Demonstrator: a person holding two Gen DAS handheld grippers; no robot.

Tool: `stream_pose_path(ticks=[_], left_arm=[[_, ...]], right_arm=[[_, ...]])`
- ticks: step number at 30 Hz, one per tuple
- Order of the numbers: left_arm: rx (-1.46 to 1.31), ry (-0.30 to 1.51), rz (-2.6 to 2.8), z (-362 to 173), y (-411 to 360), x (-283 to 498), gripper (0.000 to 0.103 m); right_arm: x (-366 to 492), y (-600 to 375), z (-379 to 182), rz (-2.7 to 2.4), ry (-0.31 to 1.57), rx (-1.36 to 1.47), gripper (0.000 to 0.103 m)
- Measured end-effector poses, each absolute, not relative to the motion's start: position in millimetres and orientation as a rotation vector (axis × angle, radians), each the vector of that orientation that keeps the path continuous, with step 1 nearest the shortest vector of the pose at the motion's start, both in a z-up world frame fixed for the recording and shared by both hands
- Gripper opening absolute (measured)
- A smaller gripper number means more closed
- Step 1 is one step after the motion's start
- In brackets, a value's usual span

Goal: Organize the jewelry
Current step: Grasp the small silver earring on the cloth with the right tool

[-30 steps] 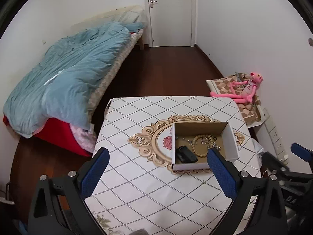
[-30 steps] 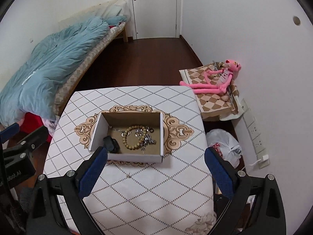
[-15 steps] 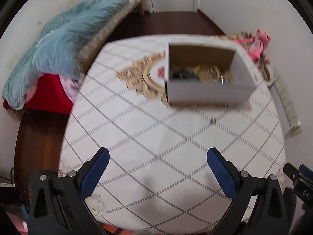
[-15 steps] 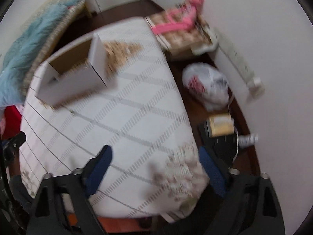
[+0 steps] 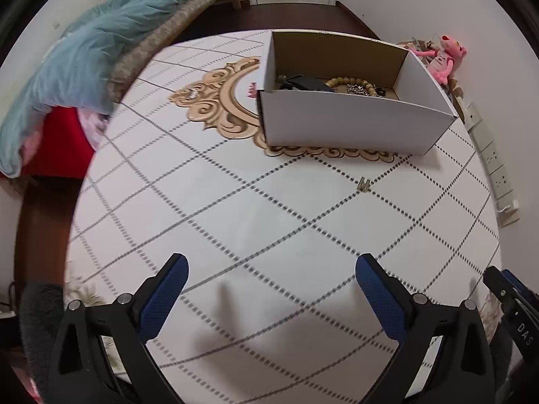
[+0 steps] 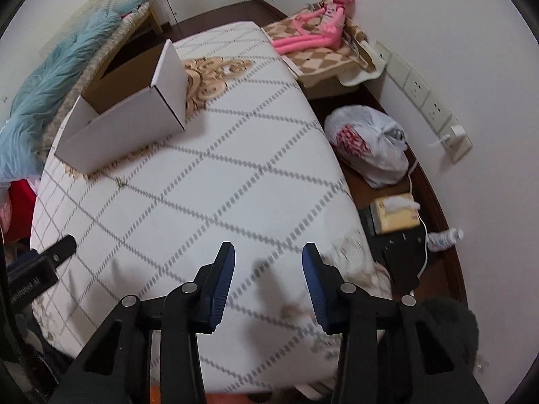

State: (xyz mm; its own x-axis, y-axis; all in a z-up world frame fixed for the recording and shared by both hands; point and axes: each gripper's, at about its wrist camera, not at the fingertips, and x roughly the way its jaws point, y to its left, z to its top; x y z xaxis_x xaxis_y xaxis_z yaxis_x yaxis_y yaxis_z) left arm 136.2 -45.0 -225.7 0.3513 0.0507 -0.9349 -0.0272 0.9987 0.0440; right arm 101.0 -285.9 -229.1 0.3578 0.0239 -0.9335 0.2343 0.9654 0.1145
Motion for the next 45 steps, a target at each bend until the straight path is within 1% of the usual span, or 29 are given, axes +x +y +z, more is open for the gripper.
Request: stream_pose_path(ticks=[4,6,9,12,16,22,29,36,42,43,44,45], left_arm=[[-0.004,1.22,0.013,-235.4,-54.4,150.9,0.099],[0.0,1.211,-0.001,-238.7,-62.4,157.8,0.085],[0.069,1.186,0.003,-244.1,-80.2,167.0,0.08],[0.126,1.138,0.019,-244.1,-95.5,170.5,0.08],[0.134,1.136,0.004,-244.8,-100.4,166.3,0.08],[0.073,1.201,0.047,-243.0,-49.7,154.0,0.08],[0.017,1.222,0.128,-241.2,8.3,154.1,0.08],[-0.022,1.232,0.171,-247.3,30.0,161.9,0.08],[-0.032,1.23,0.181,-247.5,38.2,167.1,0.08],[-0.031,1.23,0.182,-247.6,38.9,167.9,0.08],[-0.032,1.23,0.181,-247.5,39.3,168.7,0.08],[-0.032,1.23,0.18,-247.0,39.3,168.9,0.08]], right_arm=[[118.0,-279.9,-233.5,-0.128,1.192,0.281,0.044],[123.5,-279.0,-234.8,-0.132,1.186,0.29,0.044],[129.0,-280.4,-235.7,-0.135,1.174,0.308,0.044],[129.7,-285.3,-236.1,-0.149,1.157,0.311,0.044],[132.5,-292.9,-240.6,-0.141,1.162,0.329,0.044],[139.2,-277.4,-241.1,-0.067,1.175,0.286,0.044],[156.9,-221.7,-243.2,0.072,1.173,0.288,0.044],[185.7,-166.0,-244.6,0.17,1.16,0.225,0.044],[201.4,-145.0,-254.1,0.181,1.173,0.167,0.044],[202.2,-142.9,-256.4,0.18,1.176,0.156,0.043],[202.0,-138.9,-256.0,0.176,1.155,0.123,0.034],[202.2,-135.7,-256.3,0.174,1.151,0.098,0.02]])
